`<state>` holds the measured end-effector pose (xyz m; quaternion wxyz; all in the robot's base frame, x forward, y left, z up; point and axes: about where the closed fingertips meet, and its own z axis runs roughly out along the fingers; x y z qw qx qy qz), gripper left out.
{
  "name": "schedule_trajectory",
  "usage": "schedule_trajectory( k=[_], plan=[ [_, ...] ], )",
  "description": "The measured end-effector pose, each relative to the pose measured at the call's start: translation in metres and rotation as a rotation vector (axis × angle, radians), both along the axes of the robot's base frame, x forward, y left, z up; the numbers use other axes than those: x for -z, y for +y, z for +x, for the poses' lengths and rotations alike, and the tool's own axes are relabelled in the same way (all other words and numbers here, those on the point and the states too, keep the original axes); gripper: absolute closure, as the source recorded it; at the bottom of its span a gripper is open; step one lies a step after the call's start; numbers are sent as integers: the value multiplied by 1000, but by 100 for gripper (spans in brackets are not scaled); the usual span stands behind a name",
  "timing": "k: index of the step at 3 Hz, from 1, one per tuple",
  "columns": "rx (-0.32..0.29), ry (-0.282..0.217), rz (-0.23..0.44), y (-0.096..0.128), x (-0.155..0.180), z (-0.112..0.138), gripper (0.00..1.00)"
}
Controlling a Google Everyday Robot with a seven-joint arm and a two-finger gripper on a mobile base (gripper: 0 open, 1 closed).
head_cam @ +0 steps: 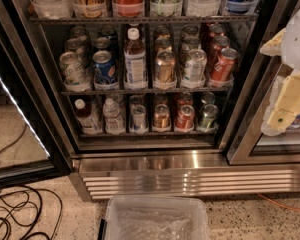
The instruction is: Pick orange can from bottom shelf of fridge
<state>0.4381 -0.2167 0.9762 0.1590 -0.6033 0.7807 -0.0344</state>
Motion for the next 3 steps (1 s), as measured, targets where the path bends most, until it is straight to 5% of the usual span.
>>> schedule_trajectory(
  k=[1,2,3],
  plan=[
    [0,0,0,0,0,0,0],
    [33,-18,68,14,18,0,0],
    [114,9,220,49,66,-15,0]
  ],
)
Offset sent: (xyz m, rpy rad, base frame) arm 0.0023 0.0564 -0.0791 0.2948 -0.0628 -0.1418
